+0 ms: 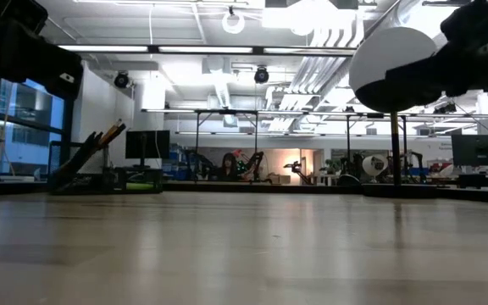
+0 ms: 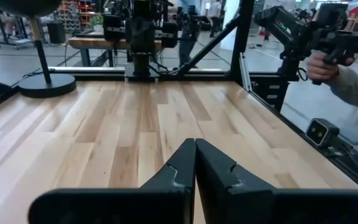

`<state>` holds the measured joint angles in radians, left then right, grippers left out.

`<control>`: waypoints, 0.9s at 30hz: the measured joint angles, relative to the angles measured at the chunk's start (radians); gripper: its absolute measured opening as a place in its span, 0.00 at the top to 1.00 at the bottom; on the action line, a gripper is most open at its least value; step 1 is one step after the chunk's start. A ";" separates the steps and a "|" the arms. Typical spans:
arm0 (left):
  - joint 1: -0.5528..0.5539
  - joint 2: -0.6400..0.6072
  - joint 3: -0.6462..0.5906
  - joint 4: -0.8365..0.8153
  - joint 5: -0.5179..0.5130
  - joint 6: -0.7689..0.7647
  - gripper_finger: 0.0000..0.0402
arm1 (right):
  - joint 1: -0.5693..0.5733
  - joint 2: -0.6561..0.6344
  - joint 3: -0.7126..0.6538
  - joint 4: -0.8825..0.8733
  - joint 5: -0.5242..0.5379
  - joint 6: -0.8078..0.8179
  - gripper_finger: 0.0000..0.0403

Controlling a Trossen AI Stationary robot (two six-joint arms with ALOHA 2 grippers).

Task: Pick and place office supplies into organizer
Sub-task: Return to Home Position

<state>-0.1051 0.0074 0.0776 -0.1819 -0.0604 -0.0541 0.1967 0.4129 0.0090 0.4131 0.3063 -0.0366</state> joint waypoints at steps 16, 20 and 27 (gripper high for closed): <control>0.000 0.000 0.000 -0.003 0.000 0.017 1.00 | -0.201 -0.365 0.000 -0.374 -0.203 0.029 1.00; 0.000 0.001 0.000 -0.003 0.000 0.021 1.00 | -0.219 -0.400 0.000 -0.388 -0.264 0.020 1.00; 0.000 0.004 0.000 -0.002 -0.019 0.023 1.00 | -0.238 -0.400 0.000 -0.387 -0.243 0.062 1.00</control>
<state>-0.1049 0.0113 0.0776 -0.1837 -0.0795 -0.0311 -0.0410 0.0124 0.0090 0.0265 0.0634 0.0258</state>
